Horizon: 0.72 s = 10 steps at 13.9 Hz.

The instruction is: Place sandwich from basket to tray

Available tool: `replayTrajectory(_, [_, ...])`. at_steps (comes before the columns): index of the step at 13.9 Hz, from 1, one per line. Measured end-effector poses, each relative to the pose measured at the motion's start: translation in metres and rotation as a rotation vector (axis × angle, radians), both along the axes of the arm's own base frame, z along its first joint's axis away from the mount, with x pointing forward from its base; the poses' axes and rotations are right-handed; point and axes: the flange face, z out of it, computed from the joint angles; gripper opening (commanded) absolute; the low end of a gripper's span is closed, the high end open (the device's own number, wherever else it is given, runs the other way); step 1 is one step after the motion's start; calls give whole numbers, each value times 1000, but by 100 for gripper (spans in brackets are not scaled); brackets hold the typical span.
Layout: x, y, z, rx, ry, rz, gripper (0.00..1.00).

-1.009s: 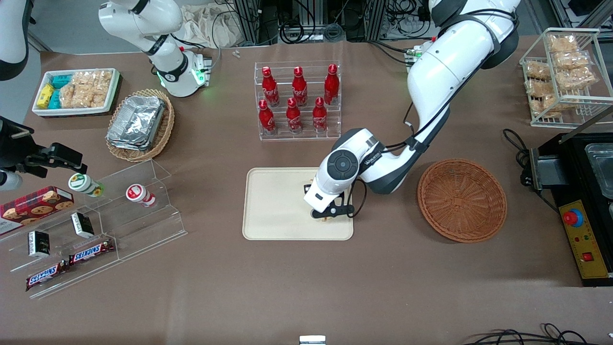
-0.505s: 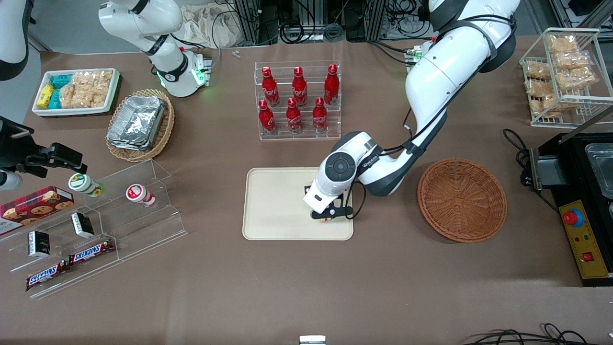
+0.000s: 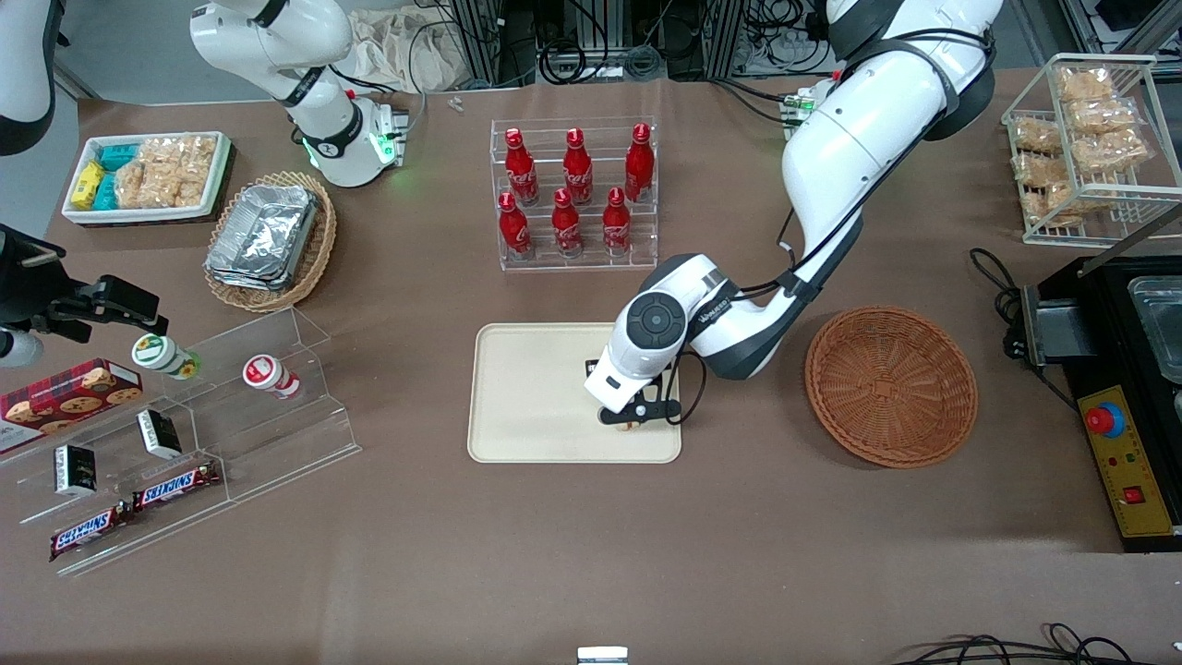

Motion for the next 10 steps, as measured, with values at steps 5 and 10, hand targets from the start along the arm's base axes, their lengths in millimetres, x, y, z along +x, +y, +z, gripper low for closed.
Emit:
replayTrajectory(5, [34,54,104,97,-26,69,100])
replayTrajectory(10, [46,159,224,126,20,20,100])
